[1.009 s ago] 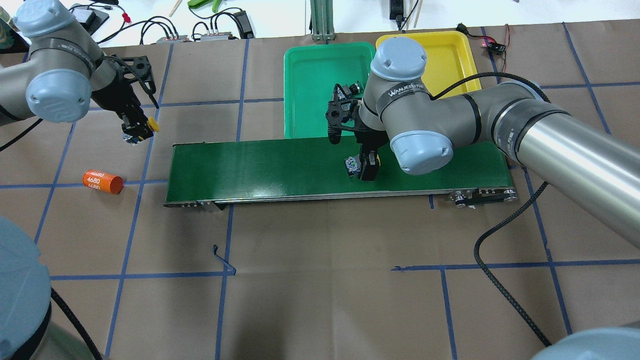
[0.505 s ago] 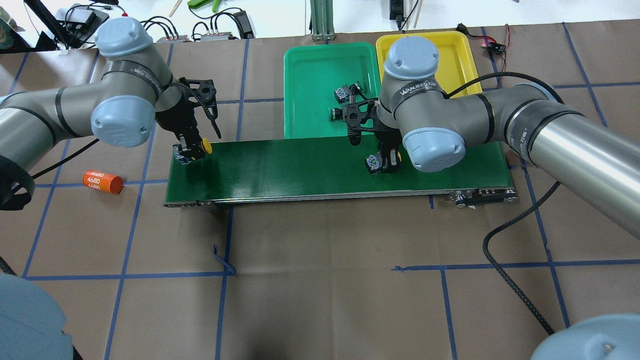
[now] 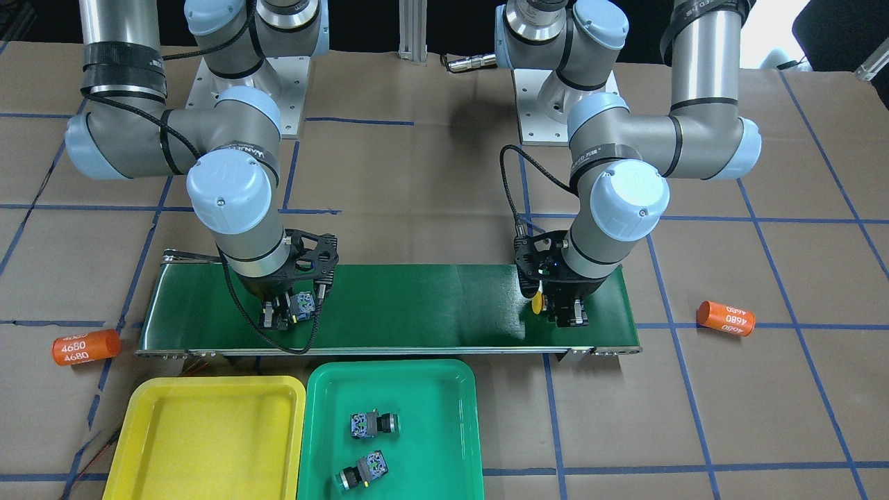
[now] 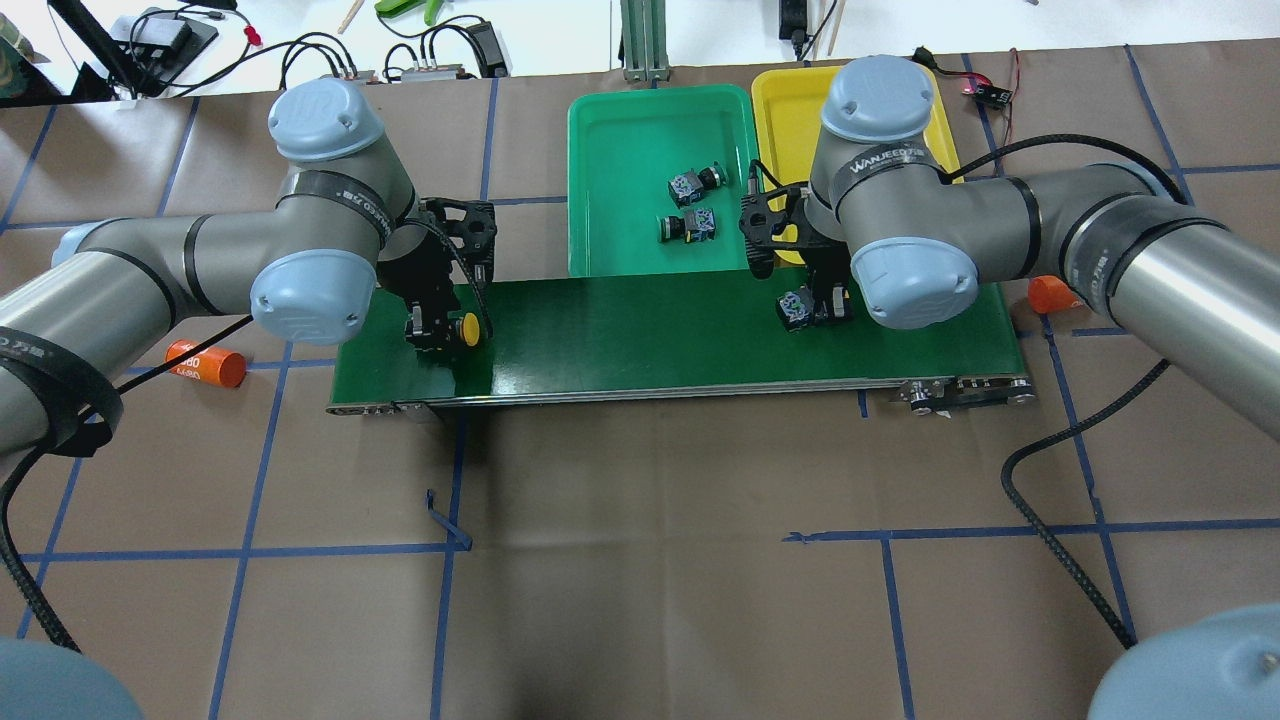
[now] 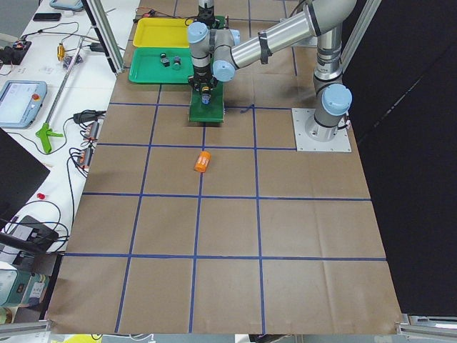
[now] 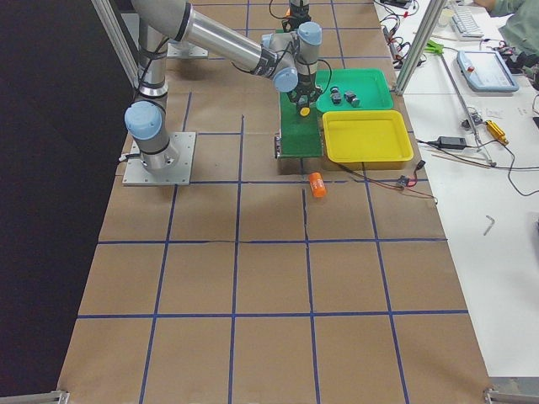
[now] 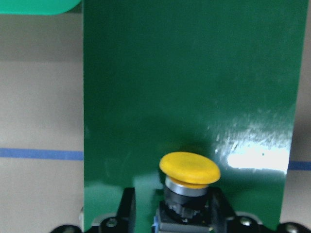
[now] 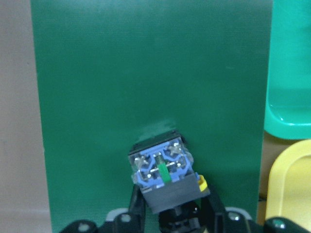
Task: Sort buttons by color to trays
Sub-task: 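Place the yellow button in the yellow tray while the left sets its button down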
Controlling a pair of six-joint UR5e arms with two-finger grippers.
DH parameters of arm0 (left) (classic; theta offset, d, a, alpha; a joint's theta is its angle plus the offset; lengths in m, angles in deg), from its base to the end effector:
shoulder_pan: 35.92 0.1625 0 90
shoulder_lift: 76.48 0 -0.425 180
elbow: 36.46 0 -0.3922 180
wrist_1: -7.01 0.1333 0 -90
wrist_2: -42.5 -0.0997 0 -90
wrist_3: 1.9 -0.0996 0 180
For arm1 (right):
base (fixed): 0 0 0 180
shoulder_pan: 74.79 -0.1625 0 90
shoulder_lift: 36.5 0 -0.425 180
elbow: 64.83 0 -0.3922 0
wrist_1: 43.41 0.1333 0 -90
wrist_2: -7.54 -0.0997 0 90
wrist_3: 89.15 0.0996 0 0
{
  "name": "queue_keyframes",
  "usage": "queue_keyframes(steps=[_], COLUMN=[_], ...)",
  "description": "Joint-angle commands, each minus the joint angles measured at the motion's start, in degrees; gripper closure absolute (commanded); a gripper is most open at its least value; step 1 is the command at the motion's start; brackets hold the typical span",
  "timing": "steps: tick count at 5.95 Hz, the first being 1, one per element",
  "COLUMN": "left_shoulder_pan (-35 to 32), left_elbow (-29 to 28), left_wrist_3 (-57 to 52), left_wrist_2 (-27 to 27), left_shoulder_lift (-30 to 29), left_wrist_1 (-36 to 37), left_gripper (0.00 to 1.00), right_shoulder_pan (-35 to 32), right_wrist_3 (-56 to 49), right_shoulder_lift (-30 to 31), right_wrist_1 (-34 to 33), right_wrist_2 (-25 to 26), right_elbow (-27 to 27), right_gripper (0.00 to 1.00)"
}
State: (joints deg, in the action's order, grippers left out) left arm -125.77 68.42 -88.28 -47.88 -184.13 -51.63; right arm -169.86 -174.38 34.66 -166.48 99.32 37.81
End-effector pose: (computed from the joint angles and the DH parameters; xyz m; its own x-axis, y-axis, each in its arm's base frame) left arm -0.1312 -0.5575 0.2550 -0.0657 0.9976 0.0200 0.9978 0.0656 0.0079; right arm 0.1804 -0.5604 0.2632 0.0052 -0.9995 0.0302 -0.9996 -0.0044 0.0286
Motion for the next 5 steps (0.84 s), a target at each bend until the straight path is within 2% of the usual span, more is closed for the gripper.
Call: queue_keyframes(steps=[1,2,3,5], left_shoulder_pan=[7.35,13.42,16.7,25.22], left_elbow=[-1.15,-1.25,-1.77,-2.39], left_wrist_3=[-1.15,-6.99,-10.88,-27.87], left_wrist_2=[-3.46,-3.05,-3.65,-3.57], left_shoulder_lift=[0.59,0.42,1.11,-1.94], left_wrist_1=[0.19,-0.51,-0.86,0.18], left_gripper=[0.01,0.01,0.01,0.01], right_shoulder_pan=[4.77,5.5,5.5,6.38], right_wrist_3=[-3.43,-3.54,-3.36,-1.44], right_shoulder_lift=[3.7,3.03,-0.46,-10.29], right_wrist_1=[2.29,1.7,1.26,0.99], right_wrist_2=[0.25,-0.11,-0.2,-1.07], right_elbow=[-0.94,-3.91,-9.59,-19.1], right_gripper=[0.9,0.9,0.9,0.9])
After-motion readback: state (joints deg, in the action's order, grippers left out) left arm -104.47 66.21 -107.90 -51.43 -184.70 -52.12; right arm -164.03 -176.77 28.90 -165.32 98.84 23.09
